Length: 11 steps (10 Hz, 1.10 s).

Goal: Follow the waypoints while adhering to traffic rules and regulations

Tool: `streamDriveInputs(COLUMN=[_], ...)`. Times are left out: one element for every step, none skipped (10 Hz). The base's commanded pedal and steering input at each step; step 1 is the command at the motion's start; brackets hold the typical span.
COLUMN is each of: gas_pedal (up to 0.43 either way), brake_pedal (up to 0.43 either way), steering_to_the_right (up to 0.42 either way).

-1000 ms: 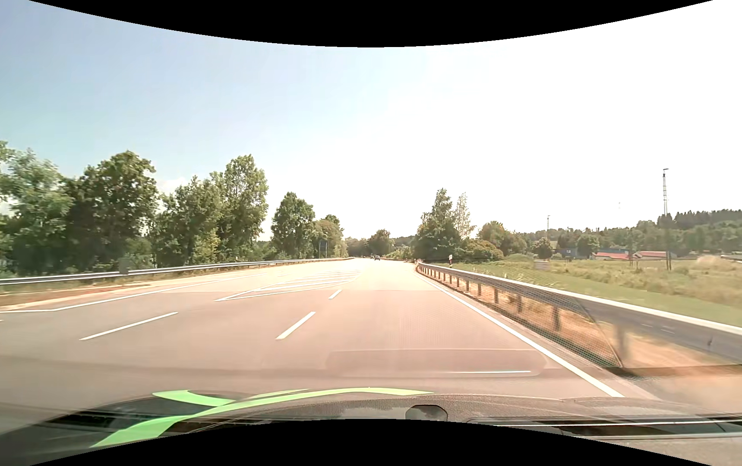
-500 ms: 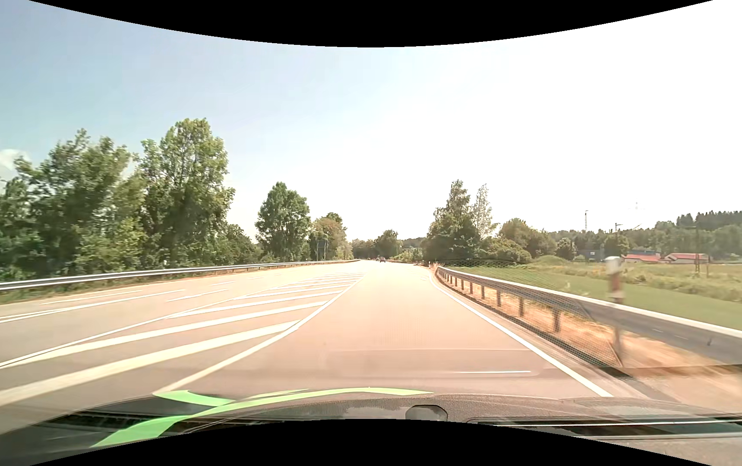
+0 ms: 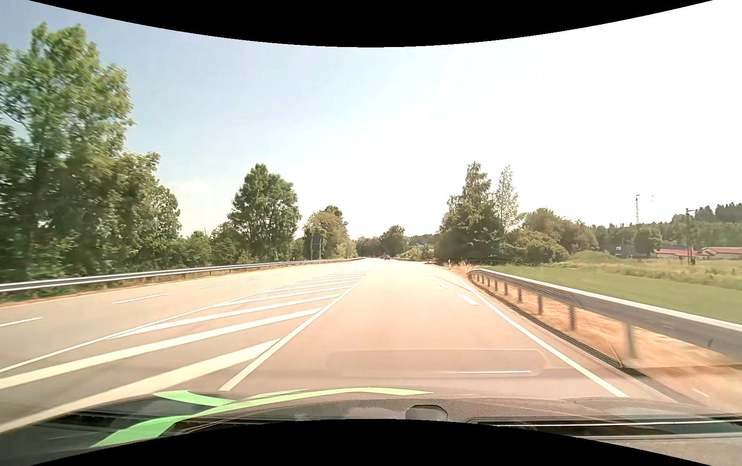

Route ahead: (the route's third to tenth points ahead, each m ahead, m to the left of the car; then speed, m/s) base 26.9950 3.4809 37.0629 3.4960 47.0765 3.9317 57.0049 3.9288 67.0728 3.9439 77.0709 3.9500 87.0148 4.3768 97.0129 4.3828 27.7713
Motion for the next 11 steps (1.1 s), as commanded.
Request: streamDriveInputs(gas_pedal=[0.299,0.299,0.299,0.299,0.299,0.299,0.299,0.299,0.299,0.311,0.311], brake_pedal=[0.000,0.000,0.000,0.000,0.000,0.000,0.000,0.000,0.000,0.000,0.000], steering_to_the_right=[-0.006,-0.006,-0.006,-0.006,-0.005,-0.005,-0.005,-0.004,-0.003,-0.003,-0.003])
